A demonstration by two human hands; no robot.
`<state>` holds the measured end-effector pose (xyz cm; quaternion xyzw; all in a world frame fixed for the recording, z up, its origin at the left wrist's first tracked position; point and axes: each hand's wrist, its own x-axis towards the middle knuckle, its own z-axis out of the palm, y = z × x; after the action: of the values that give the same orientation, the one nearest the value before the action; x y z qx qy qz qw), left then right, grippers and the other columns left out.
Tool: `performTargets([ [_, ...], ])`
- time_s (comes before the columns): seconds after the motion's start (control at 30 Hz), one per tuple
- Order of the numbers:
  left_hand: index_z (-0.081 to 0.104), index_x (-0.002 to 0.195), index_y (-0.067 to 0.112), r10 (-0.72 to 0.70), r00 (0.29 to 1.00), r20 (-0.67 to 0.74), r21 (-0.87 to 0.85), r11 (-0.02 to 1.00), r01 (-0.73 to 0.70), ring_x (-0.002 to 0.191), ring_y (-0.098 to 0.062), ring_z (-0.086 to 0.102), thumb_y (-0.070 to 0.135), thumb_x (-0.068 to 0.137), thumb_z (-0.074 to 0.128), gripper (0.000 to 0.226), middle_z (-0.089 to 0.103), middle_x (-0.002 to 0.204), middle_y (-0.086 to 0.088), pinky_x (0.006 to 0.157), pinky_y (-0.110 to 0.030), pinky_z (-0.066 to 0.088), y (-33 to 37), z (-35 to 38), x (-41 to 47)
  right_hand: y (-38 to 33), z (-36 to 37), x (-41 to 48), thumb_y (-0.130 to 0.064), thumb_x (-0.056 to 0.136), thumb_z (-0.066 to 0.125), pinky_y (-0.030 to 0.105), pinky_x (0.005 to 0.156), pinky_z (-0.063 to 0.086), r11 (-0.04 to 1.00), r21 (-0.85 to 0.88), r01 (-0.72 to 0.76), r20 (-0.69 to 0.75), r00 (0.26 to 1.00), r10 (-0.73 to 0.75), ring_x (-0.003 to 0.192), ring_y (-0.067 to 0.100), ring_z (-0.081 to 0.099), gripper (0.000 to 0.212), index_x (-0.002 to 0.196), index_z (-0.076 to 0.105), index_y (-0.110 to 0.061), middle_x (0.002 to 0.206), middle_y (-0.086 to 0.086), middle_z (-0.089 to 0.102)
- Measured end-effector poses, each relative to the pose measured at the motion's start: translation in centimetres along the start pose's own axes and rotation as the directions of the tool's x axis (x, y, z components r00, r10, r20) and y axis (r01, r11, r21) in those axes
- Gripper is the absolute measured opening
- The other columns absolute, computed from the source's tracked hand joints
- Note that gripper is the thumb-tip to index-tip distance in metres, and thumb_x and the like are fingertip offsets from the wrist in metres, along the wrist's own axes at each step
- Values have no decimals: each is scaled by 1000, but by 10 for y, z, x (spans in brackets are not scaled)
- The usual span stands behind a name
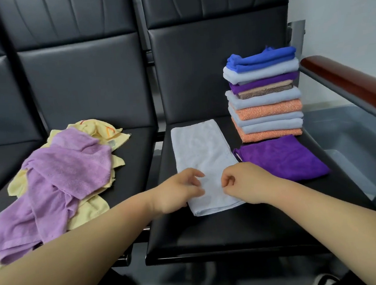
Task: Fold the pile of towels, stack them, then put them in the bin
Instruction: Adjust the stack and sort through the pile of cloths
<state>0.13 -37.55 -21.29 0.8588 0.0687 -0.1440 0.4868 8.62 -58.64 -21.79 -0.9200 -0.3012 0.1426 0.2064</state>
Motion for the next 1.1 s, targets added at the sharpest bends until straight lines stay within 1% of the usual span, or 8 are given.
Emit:
performTargets([
  [0.2,67,106,32,36,997,63,201,978,-48,60,-5,57,9,77,80,39,64,77,9,63,-22,49,-17,0,-27,-1,-3,-6,-23,94,63,22,79,54,993,110,-53,28,998,50,88,7,66,14,97,76,-27,89,-16,69],
  [0.43,69,85,33,222,968,-118,454,879,-146,77,-8,64,27,89,73,8,69,83,10,75,-28,54,-26,-1,-25,-8,0,-18,-42,96,65,29,87,55,985,158,-75,76,995,64,94,9,66,17,100,72,-27,97,-13,70],
  [0.57,67,86,28,236,946,-224,290,943,-167,73,-18,64,29,92,67,6,71,82,-2,75,-40,54,-20,-8,-25,-13,4,-26,-63,88,67,32,82,53,997,41,-62,94,994,58,91,10,61,33,97,65,-31,98,-13,64],
  [0.7,65,89,21,236,927,-292,215,960,-177,71,-10,55,25,95,64,7,68,84,-7,75,-41,51,-12,-15,-27,-8,11,-24,-30,89,67,33,75,50,999,-30,-31,-59,998,30,89,18,59,6,91,62,-28,93,-9,59],
  [0.8,63,87,18,169,916,-365,138,982,-126,68,-10,52,27,92,62,11,61,74,3,68,-33,44,-7,-28,-27,2,6,-18,-20,89,66,34,67,45,987,150,-64,-135,987,85,81,20,60,6,83,66,-17,82,-4,63],
  [0.87,61,85,16,53,933,-355,-51,996,-76,66,-13,56,25,92,62,11,62,76,1,68,-32,48,-4,-38,-29,3,-3,-14,-20,88,70,35,70,47,926,363,-101,-80,987,139,78,19,59,14,85,69,-6,79,5,63],
  [0.97,58,85,15,-182,976,-120,-335,933,133,63,-18,63,9,101,56,17,62,78,-6,69,-32,55,0,-50,-38,3,-16,-17,-13,91,71,37,82,59,671,696,-254,166,967,193,92,20,67,7,94,74,-7,97,14,73],
  [1.1,59,84,20,-304,949,81,-404,861,310,62,-18,67,8,97,56,17,66,73,0,74,-32,53,1,-63,-45,-2,-29,-24,-15,94,70,28,74,52,490,735,-470,441,879,182,98,17,69,22,115,74,-15,109,2,78],
])
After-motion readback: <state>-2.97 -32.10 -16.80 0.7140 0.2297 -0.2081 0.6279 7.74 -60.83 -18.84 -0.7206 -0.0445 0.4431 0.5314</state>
